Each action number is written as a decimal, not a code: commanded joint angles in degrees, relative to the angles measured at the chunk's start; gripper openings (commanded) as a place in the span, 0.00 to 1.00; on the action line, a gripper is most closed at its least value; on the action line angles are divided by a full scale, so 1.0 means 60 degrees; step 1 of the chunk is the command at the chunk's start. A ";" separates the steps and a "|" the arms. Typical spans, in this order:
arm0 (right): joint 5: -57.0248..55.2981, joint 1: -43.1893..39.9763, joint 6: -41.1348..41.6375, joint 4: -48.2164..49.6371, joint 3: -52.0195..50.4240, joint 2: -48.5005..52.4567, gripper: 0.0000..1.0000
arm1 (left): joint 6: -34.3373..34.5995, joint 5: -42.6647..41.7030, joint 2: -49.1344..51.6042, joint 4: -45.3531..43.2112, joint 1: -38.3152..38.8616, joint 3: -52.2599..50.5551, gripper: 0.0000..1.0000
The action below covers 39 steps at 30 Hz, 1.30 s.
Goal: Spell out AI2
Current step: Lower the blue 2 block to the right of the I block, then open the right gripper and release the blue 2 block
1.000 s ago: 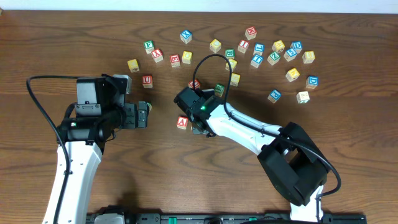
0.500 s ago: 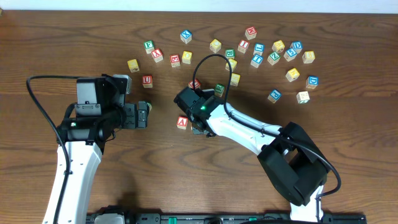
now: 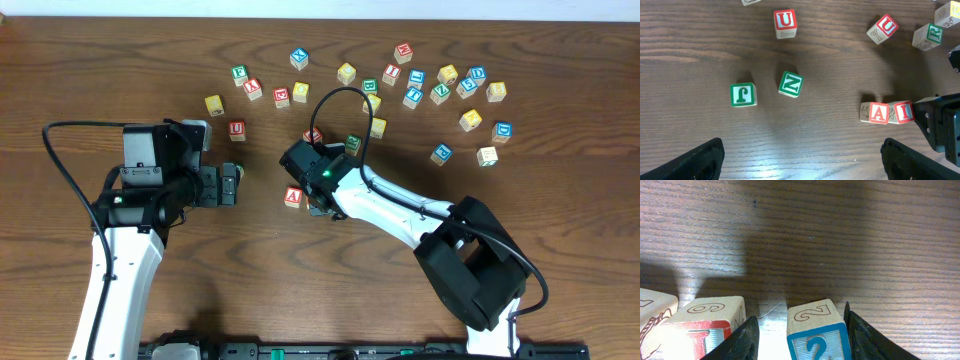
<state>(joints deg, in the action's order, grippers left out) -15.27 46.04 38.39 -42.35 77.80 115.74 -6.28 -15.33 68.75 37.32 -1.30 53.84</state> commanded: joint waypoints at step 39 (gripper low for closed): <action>-0.0619 0.0004 0.0251 -0.0266 -0.0058 -0.0208 0.51 | -0.0164 -0.0047 0.0029 0.0036 -0.0047 0.0066 0.98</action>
<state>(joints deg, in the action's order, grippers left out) -17.19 46.04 38.63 -43.83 77.80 115.74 -6.28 -15.33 68.75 37.32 -1.30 53.84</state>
